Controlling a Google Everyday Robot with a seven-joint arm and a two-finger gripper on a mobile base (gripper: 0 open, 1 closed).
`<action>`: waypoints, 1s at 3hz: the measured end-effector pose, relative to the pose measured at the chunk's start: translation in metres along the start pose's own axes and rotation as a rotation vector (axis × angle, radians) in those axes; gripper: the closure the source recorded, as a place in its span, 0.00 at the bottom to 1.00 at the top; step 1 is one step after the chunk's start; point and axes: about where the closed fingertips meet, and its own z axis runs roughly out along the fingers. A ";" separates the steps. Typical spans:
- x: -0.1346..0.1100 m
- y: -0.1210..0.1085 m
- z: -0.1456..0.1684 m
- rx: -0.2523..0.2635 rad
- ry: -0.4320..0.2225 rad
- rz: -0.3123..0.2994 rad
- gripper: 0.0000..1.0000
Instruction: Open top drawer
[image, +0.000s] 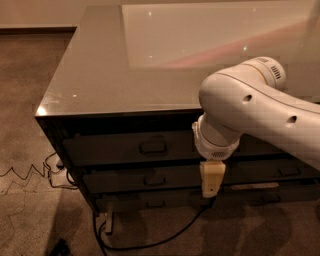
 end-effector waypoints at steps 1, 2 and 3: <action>0.000 -0.010 0.015 0.001 -0.084 0.016 0.00; 0.002 -0.026 0.024 0.031 -0.134 -0.005 0.00; 0.001 -0.025 0.028 0.040 -0.079 -0.012 0.00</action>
Offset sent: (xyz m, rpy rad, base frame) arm 0.0522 -0.0044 -0.0225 0.1835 -0.0639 0.0545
